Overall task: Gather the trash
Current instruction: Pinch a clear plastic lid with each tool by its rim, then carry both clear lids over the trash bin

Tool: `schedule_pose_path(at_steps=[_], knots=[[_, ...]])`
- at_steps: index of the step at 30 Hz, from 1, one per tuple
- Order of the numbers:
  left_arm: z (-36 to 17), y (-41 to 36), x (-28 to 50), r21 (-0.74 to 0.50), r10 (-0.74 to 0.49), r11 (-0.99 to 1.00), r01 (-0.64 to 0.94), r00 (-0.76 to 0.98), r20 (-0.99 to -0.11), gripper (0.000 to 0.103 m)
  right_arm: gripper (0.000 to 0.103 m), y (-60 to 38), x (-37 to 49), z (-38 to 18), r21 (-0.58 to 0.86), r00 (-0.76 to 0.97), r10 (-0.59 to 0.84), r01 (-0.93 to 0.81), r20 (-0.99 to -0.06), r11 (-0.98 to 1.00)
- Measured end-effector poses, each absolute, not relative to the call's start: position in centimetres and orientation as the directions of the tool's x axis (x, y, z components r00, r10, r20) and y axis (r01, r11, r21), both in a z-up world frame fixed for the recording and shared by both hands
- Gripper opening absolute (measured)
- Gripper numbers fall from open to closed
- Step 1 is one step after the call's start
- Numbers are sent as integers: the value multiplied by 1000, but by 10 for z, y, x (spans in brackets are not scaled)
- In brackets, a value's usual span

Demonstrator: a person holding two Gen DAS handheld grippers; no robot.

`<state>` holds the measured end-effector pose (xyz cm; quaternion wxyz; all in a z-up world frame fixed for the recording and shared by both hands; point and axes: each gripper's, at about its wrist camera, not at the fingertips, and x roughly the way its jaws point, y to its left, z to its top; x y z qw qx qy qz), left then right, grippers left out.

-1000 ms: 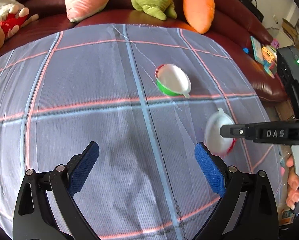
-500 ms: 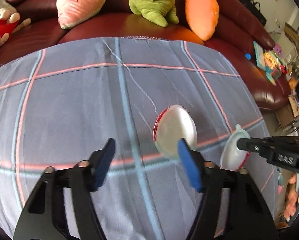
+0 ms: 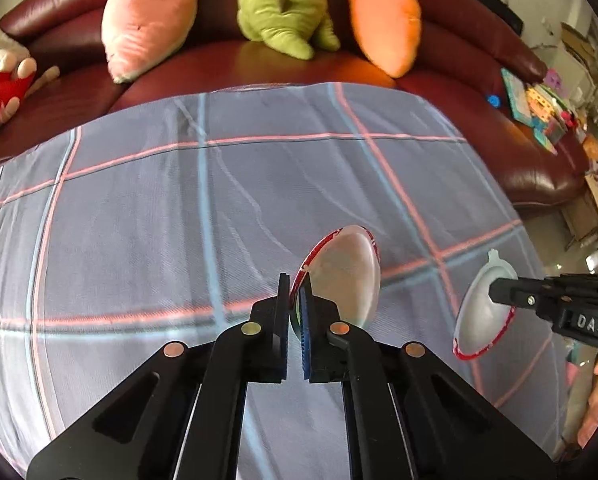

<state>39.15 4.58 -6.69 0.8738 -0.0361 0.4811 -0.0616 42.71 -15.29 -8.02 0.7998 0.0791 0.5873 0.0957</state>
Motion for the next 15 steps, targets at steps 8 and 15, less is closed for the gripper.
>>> schedule_pose_path(at_steps=[8, 15], knots=[[-45, -19, 350, -135, -211, 975, 179, 526, -824, 5, 5, -216, 374, -60, 273, 345, 247, 28, -906, 962], [-39, -95, 312, -167, -296, 943, 289, 493, -818, 5, 5, -293, 310, -50, 277, 401, 206, 127, -892, 952]])
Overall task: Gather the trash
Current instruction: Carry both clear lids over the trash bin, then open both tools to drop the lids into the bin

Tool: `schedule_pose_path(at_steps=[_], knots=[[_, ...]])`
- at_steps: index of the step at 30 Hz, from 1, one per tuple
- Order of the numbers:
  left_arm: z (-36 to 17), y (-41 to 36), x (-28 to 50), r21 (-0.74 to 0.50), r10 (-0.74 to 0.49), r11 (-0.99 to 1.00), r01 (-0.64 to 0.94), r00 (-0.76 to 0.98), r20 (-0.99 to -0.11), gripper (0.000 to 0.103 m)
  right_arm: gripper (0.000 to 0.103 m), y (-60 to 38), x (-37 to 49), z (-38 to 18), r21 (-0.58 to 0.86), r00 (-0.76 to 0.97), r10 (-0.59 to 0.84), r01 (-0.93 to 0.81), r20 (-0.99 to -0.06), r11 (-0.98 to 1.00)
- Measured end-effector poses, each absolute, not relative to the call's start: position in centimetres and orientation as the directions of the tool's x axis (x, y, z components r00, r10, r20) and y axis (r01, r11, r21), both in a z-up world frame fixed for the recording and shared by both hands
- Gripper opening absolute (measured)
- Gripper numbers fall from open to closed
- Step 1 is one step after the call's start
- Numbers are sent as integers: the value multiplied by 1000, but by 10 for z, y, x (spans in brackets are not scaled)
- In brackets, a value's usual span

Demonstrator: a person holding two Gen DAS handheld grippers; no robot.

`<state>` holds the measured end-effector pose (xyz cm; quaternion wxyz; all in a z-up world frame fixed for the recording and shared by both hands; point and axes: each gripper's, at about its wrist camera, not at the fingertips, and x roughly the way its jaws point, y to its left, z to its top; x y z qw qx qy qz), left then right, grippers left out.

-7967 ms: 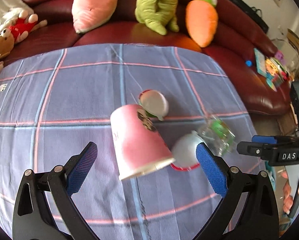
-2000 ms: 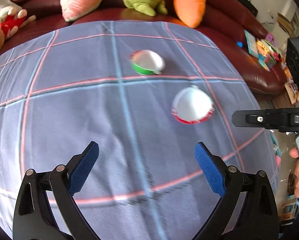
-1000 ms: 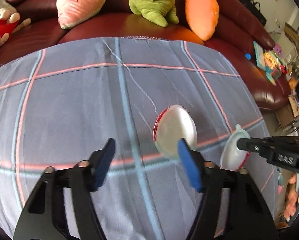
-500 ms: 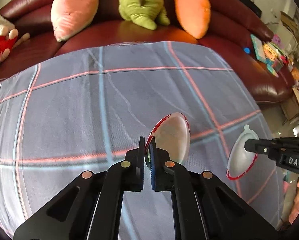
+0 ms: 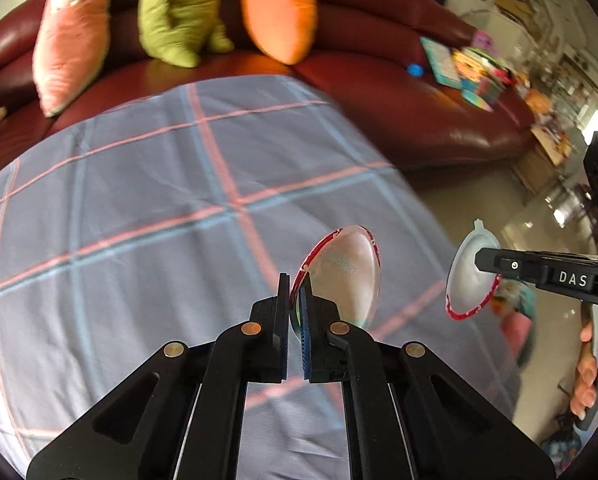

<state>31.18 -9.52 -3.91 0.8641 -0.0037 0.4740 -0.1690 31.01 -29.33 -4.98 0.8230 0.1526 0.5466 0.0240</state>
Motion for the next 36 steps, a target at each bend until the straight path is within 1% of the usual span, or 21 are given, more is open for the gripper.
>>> schedule_pose_path(at_steps=[9, 15, 25, 36], knots=[[-38, -193, 273, -181, -378, 882, 436, 425, -822, 5, 5, -399, 219, -40, 316, 468, 164, 267, -869, 911], [-45, -257, 252, -160, -398, 835, 527, 377, -836, 5, 5, -459, 175, -37, 322, 504, 120, 337, -855, 885], [-81, -346, 242, -140, -381, 773, 618, 277, -882, 5, 5, -516, 151, -61, 365, 506, 124, 411, -853, 835], [-121, -394, 252, -145, -353, 748, 648, 203, -913, 6, 5, -551, 153, -76, 361, 482, 121, 444, -868, 820]])
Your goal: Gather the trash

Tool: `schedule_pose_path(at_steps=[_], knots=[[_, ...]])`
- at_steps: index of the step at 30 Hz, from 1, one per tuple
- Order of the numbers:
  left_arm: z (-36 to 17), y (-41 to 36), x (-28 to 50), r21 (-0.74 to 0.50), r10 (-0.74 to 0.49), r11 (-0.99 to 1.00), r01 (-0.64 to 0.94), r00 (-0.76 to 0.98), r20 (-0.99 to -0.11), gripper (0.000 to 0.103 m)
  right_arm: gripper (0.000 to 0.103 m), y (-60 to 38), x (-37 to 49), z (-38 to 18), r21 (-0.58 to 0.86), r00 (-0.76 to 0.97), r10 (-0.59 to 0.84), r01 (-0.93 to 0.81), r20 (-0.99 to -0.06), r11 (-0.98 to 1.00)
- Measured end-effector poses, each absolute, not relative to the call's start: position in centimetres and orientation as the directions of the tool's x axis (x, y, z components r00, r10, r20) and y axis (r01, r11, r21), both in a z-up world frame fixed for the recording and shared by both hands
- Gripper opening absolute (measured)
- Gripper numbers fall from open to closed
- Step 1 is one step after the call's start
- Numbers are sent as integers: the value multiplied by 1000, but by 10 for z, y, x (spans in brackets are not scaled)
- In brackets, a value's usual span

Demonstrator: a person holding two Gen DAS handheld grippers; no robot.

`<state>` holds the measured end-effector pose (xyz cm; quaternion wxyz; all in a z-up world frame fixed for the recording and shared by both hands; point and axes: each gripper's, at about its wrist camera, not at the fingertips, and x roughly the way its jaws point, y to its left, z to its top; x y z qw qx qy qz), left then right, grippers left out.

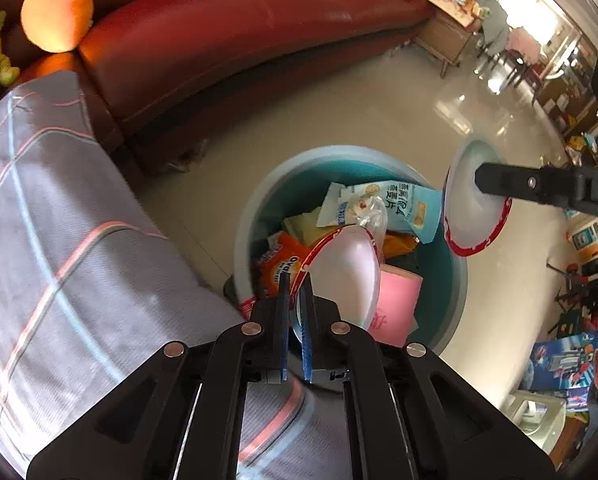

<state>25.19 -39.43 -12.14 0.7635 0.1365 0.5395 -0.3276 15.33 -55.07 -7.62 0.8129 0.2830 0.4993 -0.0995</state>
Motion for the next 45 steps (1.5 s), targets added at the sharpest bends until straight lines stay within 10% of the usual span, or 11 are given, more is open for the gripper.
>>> schedule_pose_path(at_steps=[4, 9, 13, 33, 37, 45], knots=[[-133, -403, 255, -156, -343, 746, 647, 173, -923, 9, 5, -557, 159, -81, 357, 470, 123, 450, -874, 818], [-133, -404, 255, -141, -334, 757, 638, 194, -922, 62, 5, -561, 164, -87, 355, 458, 128, 453, -880, 818], [-124, -399, 254, -138, -347, 762, 632, 219, -912, 82, 5, -561, 168, -90, 352, 450, 132, 449, -883, 821], [-107, -368, 244, -149, -348, 809, 568, 259, -901, 89, 11, -540, 185, -100, 341, 411, 164, 405, -897, 849], [-107, -364, 242, -147, -345, 813, 564, 262, -901, 89, 53, -537, 183, -103, 327, 406, 151, 411, -901, 851], [-101, -359, 237, -148, -350, 816, 558, 274, -896, 92, 63, -534, 180, -94, 309, 409, 131, 408, -903, 859]])
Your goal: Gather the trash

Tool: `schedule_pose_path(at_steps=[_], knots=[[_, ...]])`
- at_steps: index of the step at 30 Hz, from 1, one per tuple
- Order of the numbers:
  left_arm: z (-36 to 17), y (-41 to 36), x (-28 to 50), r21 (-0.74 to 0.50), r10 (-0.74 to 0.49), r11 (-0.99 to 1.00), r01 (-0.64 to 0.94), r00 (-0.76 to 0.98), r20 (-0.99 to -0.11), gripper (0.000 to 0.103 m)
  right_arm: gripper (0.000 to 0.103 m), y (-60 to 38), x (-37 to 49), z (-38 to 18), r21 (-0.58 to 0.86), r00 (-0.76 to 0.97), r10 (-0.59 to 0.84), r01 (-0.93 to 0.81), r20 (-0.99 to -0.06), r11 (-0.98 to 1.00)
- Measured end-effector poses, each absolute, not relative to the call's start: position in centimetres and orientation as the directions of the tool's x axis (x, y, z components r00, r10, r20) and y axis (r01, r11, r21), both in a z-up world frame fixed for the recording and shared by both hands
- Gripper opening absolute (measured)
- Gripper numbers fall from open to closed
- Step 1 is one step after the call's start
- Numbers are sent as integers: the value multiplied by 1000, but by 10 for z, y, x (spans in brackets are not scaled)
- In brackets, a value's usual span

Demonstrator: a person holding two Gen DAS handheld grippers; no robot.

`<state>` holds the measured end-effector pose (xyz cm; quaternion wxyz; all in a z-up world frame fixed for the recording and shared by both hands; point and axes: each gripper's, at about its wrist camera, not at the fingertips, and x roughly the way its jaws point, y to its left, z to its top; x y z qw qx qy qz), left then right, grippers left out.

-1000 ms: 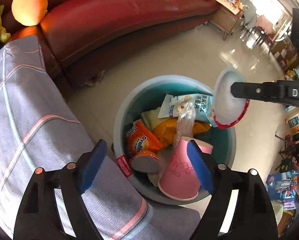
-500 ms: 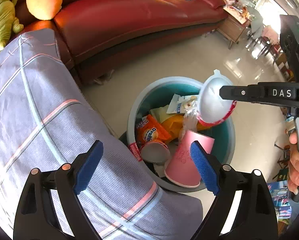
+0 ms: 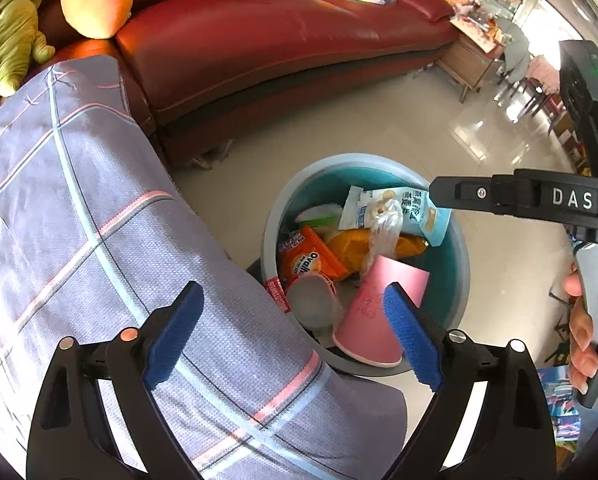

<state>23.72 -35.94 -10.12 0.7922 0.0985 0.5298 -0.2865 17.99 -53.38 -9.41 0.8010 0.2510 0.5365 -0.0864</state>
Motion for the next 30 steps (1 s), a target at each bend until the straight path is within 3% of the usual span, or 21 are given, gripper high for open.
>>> schedule_pose_path(at_steps=[5, 14, 30], knots=[[-98, -355, 234, -143, -342, 824, 548, 280, -897, 93, 70, -527, 177, -87, 292, 407, 117, 399, -906, 869], [-86, -335, 217, -95, -296, 852, 515, 323, -899, 99, 92, -509, 157, -71, 280, 414, 116, 363, -903, 889], [-67, -296, 167, -74, -252, 900, 430, 372, -894, 99, 96, -466, 89, -41, 118, 444, -25, 291, -895, 949]])
